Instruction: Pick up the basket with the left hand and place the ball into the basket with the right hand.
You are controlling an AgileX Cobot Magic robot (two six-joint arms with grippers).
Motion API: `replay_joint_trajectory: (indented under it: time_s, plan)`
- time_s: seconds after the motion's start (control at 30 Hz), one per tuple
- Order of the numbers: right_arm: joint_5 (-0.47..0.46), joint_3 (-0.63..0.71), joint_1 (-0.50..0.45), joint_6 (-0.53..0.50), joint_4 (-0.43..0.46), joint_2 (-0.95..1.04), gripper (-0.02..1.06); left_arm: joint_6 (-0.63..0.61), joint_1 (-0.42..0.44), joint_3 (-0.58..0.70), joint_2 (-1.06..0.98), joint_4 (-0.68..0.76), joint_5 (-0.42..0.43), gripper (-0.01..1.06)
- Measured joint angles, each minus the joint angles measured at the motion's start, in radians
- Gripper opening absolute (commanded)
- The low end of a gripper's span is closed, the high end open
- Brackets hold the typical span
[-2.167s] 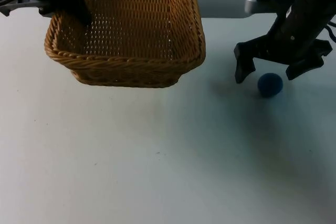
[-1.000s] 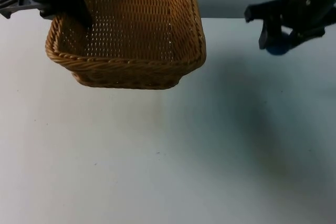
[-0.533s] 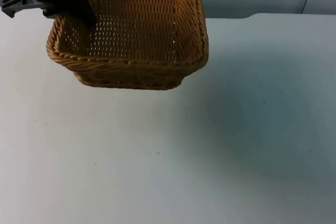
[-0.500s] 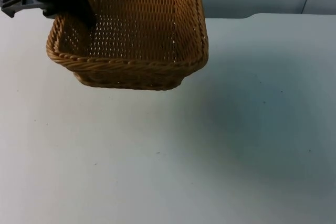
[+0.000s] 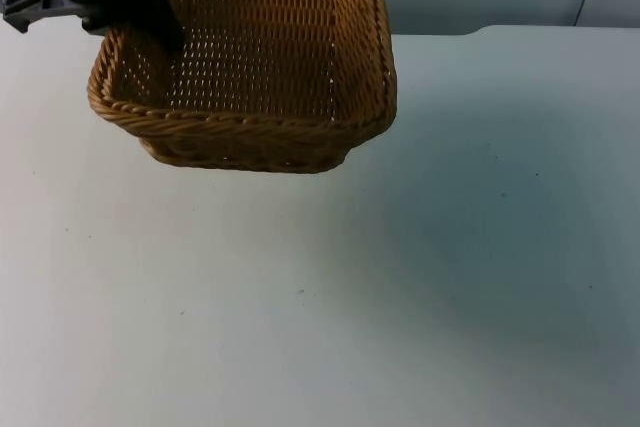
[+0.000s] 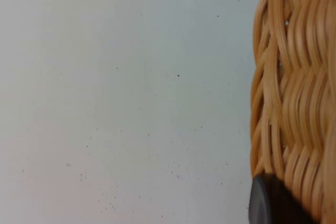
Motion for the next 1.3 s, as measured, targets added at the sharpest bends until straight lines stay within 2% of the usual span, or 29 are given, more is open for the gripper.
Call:
replay_joint_trajectory:
  time_s: [0.17, 0.9, 1.03, 1.07, 1.1, 1.27, 1.3]
  plan:
    - [-0.047, 0.0, 0.006, -0.002, 0.028, 0.093, 0.0, 0.017, 0.0, 0.0, 0.0, 0.0, 0.0, 0.0]
    - [-0.057, 0.0, 0.016, -0.022, 0.088, 0.225, 0.01, 0.021, 0.0, 0.0, 0.0, -0.023, -0.004, 0.0]
    - [-0.076, 0.0, 0.035, -0.033, 0.09, 0.225, 0.14, 0.021, 0.0, 0.0, 0.0, -0.025, -0.004, 0.0]
    - [-0.076, 0.0, 0.035, -0.033, 0.09, 0.225, 0.23, 0.021, 0.0, 0.0, 0.0, -0.025, -0.004, 0.0]
    - [-0.08, 0.0, 0.039, -0.035, 0.089, 0.225, 0.23, 0.021, 0.0, 0.0, 0.0, -0.025, -0.004, 0.0]
    - [-0.082, 0.0, 0.047, -0.04, 0.089, 0.225, 0.51, 0.021, 0.0, 0.0, 0.0, -0.025, -0.002, 0.0]
    - [-0.084, 0.0, 0.047, -0.04, 0.089, 0.225, 0.51, 0.021, 0.0, 0.0, 0.0, -0.025, 0.0, 0.0]
